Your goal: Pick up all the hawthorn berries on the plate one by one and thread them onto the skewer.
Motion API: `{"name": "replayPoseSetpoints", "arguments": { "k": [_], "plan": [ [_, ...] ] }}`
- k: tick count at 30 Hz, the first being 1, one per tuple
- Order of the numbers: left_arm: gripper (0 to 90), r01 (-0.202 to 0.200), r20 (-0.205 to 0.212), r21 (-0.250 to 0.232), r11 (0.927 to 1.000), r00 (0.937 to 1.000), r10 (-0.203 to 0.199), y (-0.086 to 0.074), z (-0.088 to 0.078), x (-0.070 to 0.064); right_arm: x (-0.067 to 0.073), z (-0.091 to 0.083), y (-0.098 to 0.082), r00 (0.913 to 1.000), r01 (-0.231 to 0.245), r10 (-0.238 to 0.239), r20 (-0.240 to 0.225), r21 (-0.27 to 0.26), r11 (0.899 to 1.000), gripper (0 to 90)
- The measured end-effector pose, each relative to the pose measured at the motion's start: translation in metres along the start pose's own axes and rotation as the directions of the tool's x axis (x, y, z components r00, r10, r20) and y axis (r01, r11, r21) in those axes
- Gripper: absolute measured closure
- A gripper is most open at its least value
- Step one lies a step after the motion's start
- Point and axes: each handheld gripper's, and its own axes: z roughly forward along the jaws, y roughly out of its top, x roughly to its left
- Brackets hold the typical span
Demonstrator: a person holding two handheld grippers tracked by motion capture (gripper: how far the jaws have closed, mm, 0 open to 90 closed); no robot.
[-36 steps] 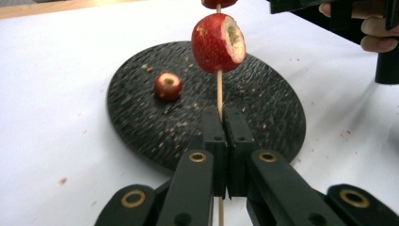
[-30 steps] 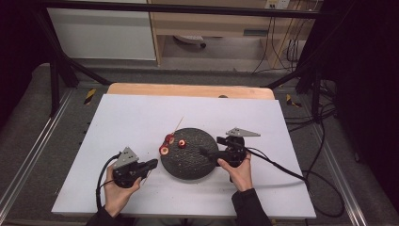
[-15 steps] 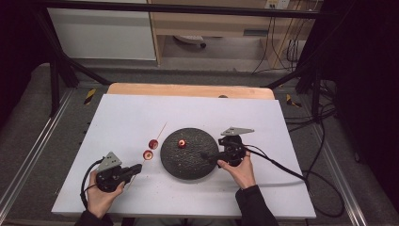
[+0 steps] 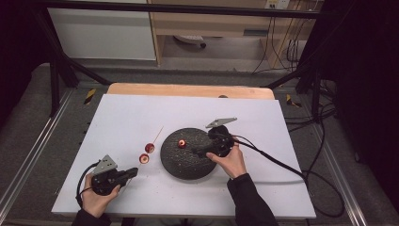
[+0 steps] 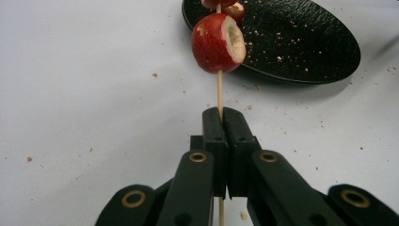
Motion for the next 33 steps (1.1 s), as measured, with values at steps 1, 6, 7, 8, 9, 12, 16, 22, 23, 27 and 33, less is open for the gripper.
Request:
{"name": "replayPoseSetpoints", "arguments": {
  "k": [1, 6, 7, 8, 9, 12, 16, 22, 23, 27, 33],
  "plan": [
    [88.6, 0.001, 0.001, 0.001, 1.0, 1.0, -0.001, 0.0, 0.0, 0.0, 0.001, 0.002, 0.003, 1.0, 0.001, -0.001, -0.001, 0.008, 1.0, 9.2],
    [88.6, 0.003, 0.005, 0.009, 1.0, 1.0, -0.003, -0.001, 0.001, 0.001, 0.004, 0.016, 0.015, 0.9997, 0.024, -0.024, 0.001, 0.06, 0.998, 12.6],
    [88.6, 0.006, 0.006, 0.007, 1.0, 1.0, -0.006, -0.001, 0.0, 0.001, 0.005, 0.018, 0.017, 0.9997, 0.023, -0.023, 0.002, 0.072, 0.997, 13.3],
    [88.6, 0.006, 0.006, 0.006, 1.0, 1.0, -0.006, -0.001, 0.0, 0.001, 0.005, 0.021, 0.02, 0.9997, 0.024, -0.024, 0.0, 0.083, 0.996, 13.4],
    [88.6, 0.006, 0.006, 0.005, 1.0, 1.0, -0.006, -0.001, 0.0, 0.001, 0.006, 0.025, 0.022, 0.9995, 0.031, -0.031, 0.003, 0.093, 0.995, 13.8],
    [88.6, 0.009, 0.007, 0.005, 1.0, 0.9999, -0.009, -0.001, 0.0, 0.002, 0.007, 0.034, 0.027, 0.9992, 0.039, -0.04, -0.001, 0.123, 0.992, 14.4],
    [88.6, 0.009, 0.009, 0.004, 0.9999, 0.9999, -0.009, 0.0, -0.001, 0.002, 0.009, 0.046, 0.034, 0.9988, 0.044, -0.047, 0.012, 0.163, 0.986, 14.8],
    [88.6, 0.012, 0.01, 0.004, 0.9999, 0.9999, -0.012, 0.0, -0.001, 0.002, 0.012, 0.061, 0.043, 0.9974, 0.064, -0.07, 0.018, 0.206, 0.976, 19.5],
    [88.6, 0.013, 0.009, 0.005, 0.9999, 0.9999, -0.013, 0.0, -0.001, 0.002, 0.014, 0.063, 0.044, 0.9974, 0.063, -0.069, 0.021, 0.21, 0.976, 20.9],
    [88.6, 0.015, 0.01, 0.005, 0.9999, 0.9998, -0.015, 0.0, -0.001, 0.002, 0.015, 0.072, 0.046, 0.9979, 0.059, -0.063, 0.01, 0.239, 0.969, 25.9],
    [88.6, 0.014, 0.012, 0.009, 0.9999, 0.9998, -0.015, 0.0, -0.001, 0.002, 0.016, 0.083, 0.049, 0.9971, 0.072, -0.076, 0.003, 0.274, 0.959, 34.8]
  ]
}}
